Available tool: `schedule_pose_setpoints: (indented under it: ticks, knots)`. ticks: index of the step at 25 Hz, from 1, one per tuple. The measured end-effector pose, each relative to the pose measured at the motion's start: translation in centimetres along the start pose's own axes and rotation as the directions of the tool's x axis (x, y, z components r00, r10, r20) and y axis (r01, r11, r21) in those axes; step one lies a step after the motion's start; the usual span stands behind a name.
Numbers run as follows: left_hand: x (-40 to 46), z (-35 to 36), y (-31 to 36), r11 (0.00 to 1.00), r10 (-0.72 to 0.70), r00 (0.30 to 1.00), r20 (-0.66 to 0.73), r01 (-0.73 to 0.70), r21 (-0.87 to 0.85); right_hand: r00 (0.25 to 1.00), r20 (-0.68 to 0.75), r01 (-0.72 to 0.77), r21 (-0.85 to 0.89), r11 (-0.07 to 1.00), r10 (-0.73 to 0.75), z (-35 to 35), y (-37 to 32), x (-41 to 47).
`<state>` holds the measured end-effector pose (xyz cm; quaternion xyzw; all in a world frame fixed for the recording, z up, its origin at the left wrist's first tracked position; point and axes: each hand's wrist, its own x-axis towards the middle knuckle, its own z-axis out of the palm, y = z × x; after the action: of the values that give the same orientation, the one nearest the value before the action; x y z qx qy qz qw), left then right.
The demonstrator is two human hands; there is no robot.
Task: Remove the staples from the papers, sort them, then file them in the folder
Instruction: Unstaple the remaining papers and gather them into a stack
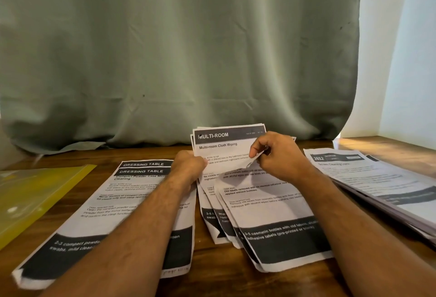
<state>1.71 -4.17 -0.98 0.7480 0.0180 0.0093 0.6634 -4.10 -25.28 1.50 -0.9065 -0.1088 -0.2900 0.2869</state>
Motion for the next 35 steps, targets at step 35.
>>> schedule_pose_setpoints:
  ticks: [35]
  knots:
    - [-1.1, 0.7, 0.5, 0.93, 0.35, 0.935, -0.056, -0.354, -0.102, 0.994, 0.08, -0.082, 0.093, 0.992, 0.075, 2.1, -0.9, 0.5]
